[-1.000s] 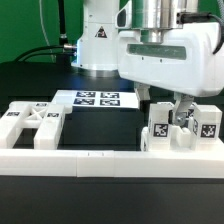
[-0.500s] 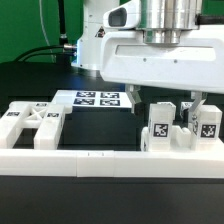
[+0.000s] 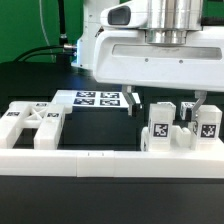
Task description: Assemble chair
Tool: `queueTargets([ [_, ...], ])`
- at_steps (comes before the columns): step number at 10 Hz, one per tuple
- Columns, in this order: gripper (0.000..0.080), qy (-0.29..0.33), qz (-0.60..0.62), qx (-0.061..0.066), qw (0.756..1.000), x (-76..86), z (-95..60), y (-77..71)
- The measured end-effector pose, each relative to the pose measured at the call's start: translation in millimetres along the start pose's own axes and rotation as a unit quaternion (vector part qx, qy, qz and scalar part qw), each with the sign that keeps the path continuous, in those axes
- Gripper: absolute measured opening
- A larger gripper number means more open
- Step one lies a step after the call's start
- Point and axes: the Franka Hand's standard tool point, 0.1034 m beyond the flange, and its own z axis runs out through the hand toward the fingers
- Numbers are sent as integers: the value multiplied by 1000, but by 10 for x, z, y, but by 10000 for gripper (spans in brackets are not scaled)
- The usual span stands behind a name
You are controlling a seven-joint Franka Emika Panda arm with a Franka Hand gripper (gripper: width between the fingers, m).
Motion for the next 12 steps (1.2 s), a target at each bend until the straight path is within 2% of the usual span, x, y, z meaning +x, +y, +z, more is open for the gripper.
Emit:
queueTargets([
  [1, 635, 0, -37, -1, 999, 8, 1, 25],
  [3, 284, 0, -34, -1, 999, 10, 1, 30],
  [6, 287, 0, -21, -1, 1000, 10, 2, 32],
  [8, 287, 0, 75, 2, 997, -1, 3, 8],
  [9, 287, 0, 128, -1, 992, -12, 4, 0],
  [12, 287, 3, 304, -5, 953, -19, 1, 3],
])
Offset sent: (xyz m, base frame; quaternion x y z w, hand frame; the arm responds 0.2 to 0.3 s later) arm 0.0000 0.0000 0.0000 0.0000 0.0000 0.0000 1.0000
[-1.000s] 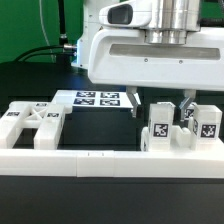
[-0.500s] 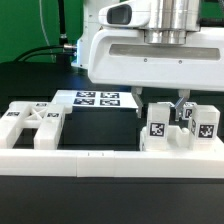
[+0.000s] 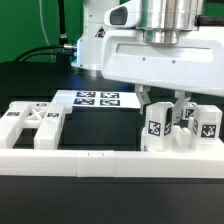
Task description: Assemble chair
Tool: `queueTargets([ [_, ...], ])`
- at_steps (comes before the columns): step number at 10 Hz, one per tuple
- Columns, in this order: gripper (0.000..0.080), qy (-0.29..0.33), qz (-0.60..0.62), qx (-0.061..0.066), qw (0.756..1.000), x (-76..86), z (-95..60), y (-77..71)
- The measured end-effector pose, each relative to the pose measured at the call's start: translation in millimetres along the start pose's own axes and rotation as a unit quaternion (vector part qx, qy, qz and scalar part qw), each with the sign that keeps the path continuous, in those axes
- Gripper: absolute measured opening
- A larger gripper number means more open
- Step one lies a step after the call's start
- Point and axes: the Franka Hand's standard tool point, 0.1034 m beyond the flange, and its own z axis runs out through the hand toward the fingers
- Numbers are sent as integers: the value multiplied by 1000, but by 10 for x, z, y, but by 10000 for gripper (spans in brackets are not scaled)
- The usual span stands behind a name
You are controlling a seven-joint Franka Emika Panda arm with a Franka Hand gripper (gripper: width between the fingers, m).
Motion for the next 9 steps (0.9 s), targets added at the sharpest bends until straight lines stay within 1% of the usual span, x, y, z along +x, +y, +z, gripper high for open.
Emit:
queueTargets([
  [1, 287, 1, 54, -2, 999, 0, -3, 4],
  [3, 287, 0, 124, -1, 992, 12, -5, 9],
  [5, 287, -3, 200, 3, 980, 18, -9, 9],
  [6, 287, -7, 283, 8, 959, 22, -19, 20],
  [8, 287, -10, 370, 13, 929, 20, -25, 26],
  [9, 287, -10, 411, 12, 911, 12, -30, 20],
])
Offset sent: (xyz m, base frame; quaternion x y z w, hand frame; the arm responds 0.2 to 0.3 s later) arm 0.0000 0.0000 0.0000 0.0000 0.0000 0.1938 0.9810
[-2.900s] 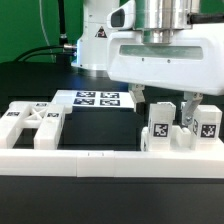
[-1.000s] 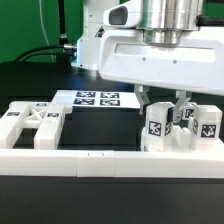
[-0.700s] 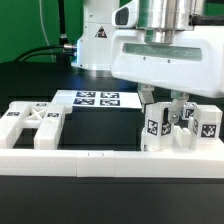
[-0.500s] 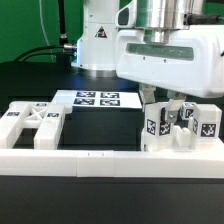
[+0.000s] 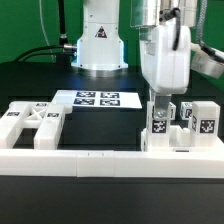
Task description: Assemble chair
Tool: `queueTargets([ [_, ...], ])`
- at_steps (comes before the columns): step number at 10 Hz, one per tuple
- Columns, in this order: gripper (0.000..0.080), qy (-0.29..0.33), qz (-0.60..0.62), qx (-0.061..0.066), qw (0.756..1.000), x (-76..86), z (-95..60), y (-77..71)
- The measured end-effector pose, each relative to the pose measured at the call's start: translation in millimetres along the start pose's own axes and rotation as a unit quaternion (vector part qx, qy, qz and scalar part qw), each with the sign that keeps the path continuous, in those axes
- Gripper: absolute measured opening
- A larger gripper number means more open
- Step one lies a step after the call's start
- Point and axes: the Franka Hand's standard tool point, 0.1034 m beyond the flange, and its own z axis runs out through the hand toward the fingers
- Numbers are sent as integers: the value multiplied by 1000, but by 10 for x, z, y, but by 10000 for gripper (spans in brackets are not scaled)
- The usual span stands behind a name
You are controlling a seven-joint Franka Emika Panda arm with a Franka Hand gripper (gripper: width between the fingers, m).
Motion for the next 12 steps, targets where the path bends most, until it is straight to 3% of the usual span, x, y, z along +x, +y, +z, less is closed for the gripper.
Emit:
queueTargets([
  [5, 291, 11, 98, -23, 995, 81, 26, 99],
  [6, 352, 11, 98, -23, 995, 77, 32, 101],
  [7, 487, 11, 92, -24, 995, 72, 39, 108],
  [8, 487, 11, 75, -24, 997, 72, 40, 108],
  [9, 619, 10, 61, -24, 998, 74, 38, 104],
  [12, 648, 6, -107, -25, 994, 63, 19, 80],
])
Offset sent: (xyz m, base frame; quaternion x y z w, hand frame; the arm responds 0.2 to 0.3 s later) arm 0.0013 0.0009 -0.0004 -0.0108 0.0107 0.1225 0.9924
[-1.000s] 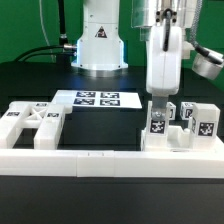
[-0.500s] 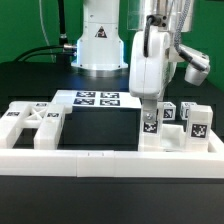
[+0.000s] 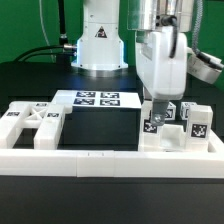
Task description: Assemble chair
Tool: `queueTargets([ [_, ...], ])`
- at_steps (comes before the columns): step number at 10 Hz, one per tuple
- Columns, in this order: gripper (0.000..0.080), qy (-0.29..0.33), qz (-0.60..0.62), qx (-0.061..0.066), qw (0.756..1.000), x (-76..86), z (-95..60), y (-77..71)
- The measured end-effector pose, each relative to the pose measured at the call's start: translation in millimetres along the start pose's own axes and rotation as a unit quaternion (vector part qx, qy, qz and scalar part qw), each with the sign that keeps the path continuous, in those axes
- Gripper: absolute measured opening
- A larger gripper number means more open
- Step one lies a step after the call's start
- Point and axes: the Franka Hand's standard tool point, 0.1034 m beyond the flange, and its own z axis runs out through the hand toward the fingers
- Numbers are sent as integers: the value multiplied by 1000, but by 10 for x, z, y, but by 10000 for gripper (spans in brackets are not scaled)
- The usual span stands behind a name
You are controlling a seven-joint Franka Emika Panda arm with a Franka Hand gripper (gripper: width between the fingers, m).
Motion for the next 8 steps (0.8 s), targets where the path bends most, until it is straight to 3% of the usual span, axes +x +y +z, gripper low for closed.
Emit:
queueTargets([
  [2, 648, -1, -122, 2, 993, -53, -5, -12],
  [5, 648, -1, -199, 2, 980, -49, -1, -10],
  [7, 648, 0, -284, 2, 959, -40, -1, -10],
  [8, 648, 6, -359, 4, 933, -18, -5, -19],
])
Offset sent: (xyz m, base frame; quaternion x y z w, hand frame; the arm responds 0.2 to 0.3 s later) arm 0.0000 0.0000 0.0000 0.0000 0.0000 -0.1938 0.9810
